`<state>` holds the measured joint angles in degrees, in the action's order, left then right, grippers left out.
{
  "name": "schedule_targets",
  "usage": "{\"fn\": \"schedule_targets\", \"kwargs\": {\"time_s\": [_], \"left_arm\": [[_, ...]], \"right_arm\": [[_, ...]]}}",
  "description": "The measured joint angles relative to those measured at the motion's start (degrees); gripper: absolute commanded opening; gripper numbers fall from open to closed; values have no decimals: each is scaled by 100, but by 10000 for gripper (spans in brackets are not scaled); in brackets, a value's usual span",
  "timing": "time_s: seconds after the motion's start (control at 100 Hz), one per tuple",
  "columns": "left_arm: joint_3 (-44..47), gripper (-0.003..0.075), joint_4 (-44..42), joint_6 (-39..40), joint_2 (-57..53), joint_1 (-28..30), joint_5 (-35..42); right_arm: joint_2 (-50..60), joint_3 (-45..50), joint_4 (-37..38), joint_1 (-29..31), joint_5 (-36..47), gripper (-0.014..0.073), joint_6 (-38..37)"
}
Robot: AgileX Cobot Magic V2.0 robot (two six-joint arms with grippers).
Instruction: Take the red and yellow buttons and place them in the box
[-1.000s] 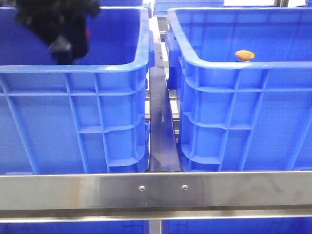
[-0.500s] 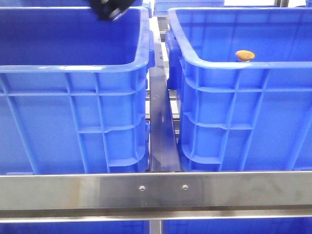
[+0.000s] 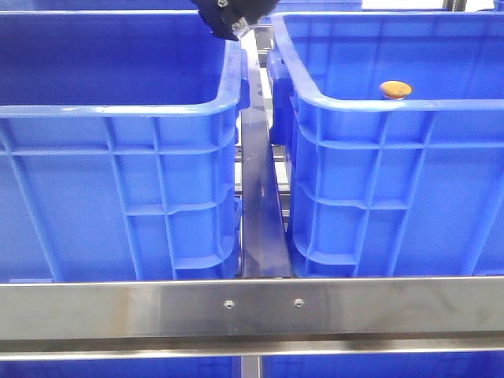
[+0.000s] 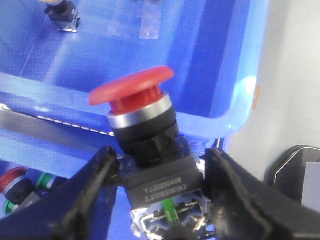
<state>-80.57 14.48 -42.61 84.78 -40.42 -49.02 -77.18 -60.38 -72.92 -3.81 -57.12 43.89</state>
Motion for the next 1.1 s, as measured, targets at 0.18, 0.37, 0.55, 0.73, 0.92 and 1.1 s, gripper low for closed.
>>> {"fn": "schedule_targets", "kwargs": {"time_s": [0.18, 0.37, 0.55, 0.73, 0.92, 1.1], "left_arm": [[0, 104, 8, -8, 47, 0, 12], [0, 104, 8, -8, 70, 0, 12], [0, 104, 8, -12, 70, 0, 12], [0, 104, 8, -12, 70, 0, 26], [0, 106, 23, -12, 70, 0, 26], [0, 340, 47, -12, 70, 0, 15]], "right_arm": [[-234, -9, -49, -453, 0, 603, 0], [-298, -9, -85, -608, 0, 576, 0], [-298, -22, -140, -608, 10, 390, 0], [-298, -22, -168, -608, 10, 260, 0], [-301, -22, -183, -608, 21, 260, 0], [-301, -22, -183, -608, 20, 260, -12]]}}
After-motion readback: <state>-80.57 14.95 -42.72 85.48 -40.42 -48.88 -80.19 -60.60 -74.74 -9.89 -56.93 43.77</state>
